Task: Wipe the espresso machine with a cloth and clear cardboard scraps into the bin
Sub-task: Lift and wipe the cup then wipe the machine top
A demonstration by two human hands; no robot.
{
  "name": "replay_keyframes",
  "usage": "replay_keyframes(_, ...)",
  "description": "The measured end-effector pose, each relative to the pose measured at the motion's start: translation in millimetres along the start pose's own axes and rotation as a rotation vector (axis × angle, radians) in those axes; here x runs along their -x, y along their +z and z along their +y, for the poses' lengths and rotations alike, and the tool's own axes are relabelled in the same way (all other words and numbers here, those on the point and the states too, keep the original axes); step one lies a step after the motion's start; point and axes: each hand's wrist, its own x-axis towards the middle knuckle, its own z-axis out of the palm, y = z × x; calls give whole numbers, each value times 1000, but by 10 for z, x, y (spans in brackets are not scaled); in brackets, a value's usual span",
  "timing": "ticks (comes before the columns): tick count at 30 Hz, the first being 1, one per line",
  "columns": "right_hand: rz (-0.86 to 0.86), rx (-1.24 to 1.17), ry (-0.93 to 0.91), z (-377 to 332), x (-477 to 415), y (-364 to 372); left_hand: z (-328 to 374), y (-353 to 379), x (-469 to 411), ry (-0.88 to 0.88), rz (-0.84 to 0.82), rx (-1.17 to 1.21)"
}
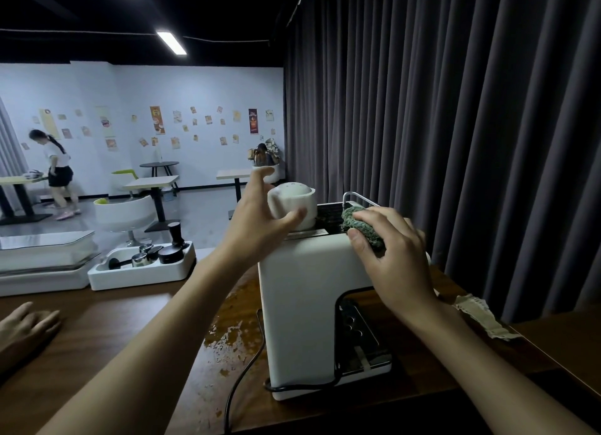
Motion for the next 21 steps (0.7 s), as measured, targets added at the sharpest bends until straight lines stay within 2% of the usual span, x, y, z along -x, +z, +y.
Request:
replay_keyframes(3, 4, 3, 2, -2, 2, -3, -12, 18, -3, 4, -15, 8)
replay_keyframes(7, 1, 8, 0, -8, -1, -4, -27, 41, -3, -18, 61, -12)
replay_keyframes(17, -8, 18, -10, -7, 0, -13, -19, 45, 17, -5, 31, 51)
replay_keyframes(19, -24, 19, -9, -15, -13, -33, -10, 52, 32, 14, 43, -5)
replay_keyframes(21, -20, 133, -45, -33, -18, -53, 9, 55, 36, 25, 74, -67)
